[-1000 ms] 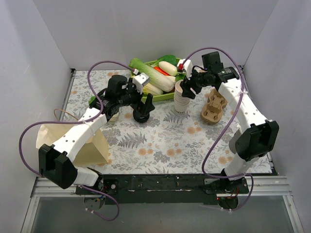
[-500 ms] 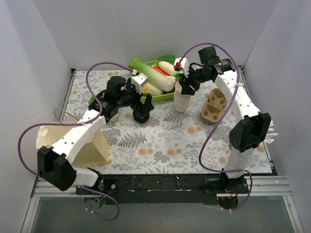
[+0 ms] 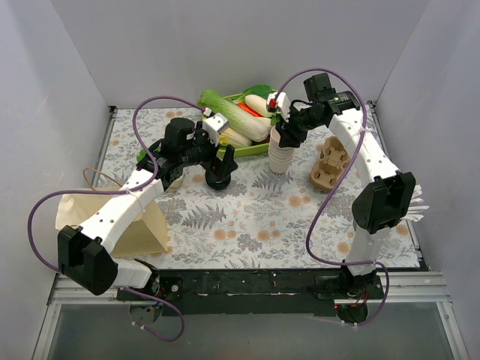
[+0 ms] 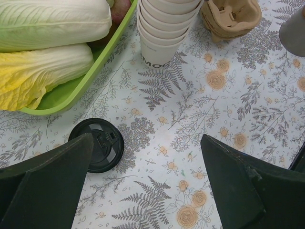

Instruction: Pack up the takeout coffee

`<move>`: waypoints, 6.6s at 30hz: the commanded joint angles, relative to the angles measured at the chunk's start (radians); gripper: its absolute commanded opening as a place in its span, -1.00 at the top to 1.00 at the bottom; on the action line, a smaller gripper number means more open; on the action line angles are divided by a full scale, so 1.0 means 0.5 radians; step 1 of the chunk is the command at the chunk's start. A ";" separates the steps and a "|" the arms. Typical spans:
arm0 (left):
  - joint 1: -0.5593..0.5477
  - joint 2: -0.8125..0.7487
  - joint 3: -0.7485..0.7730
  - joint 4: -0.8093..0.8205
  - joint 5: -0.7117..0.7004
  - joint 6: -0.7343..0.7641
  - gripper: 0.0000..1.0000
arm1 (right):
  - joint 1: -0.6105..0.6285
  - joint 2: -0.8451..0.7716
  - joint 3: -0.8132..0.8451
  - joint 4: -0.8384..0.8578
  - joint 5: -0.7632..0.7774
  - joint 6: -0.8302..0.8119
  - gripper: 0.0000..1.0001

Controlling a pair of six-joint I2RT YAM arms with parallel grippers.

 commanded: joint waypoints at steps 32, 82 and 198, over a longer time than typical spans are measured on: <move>-0.001 0.134 -0.022 0.294 0.010 -0.278 -0.96 | 0.010 -0.130 -0.048 0.231 0.225 -0.013 0.97; -0.059 1.426 0.669 1.561 0.262 -1.779 -0.96 | 0.047 -0.265 -0.294 0.529 0.412 0.226 0.97; -0.173 1.331 0.417 1.883 0.462 -1.880 -0.96 | 0.078 -0.664 -0.803 0.915 0.633 0.447 0.97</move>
